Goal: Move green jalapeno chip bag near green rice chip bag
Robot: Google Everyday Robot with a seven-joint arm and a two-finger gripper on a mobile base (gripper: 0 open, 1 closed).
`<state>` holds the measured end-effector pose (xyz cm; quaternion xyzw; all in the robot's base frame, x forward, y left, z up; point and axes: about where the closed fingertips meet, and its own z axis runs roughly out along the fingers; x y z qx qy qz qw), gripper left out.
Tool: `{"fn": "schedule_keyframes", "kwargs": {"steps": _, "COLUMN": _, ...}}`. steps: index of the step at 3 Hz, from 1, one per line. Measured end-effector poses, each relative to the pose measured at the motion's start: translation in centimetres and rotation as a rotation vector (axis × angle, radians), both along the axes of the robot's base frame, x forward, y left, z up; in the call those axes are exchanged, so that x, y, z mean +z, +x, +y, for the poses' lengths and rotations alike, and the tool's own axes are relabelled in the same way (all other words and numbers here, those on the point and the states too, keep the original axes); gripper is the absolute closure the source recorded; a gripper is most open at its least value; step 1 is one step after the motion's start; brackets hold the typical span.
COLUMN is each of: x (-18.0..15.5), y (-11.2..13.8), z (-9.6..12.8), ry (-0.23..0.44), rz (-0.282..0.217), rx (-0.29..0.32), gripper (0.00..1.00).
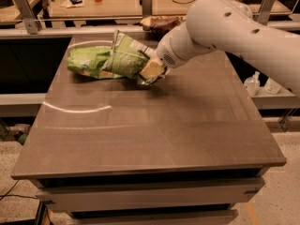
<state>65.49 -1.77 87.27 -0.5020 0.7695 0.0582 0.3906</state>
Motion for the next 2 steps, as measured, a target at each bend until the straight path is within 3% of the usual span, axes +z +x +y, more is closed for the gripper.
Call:
{"fn": "schedule_keyframes", "kwargs": {"steps": 1, "x": -0.33, "y": 0.11, "z": 0.37, "ry": 0.000, "rz": 0.006, "rx": 0.006, "gripper": 0.85}}
{"fn": "schedule_keyframes", "kwargs": {"steps": 2, "x": -0.33, "y": 0.07, "z": 0.55, "ry": -0.001, "rz": 0.006, "rx": 0.009, "gripper": 0.61}}
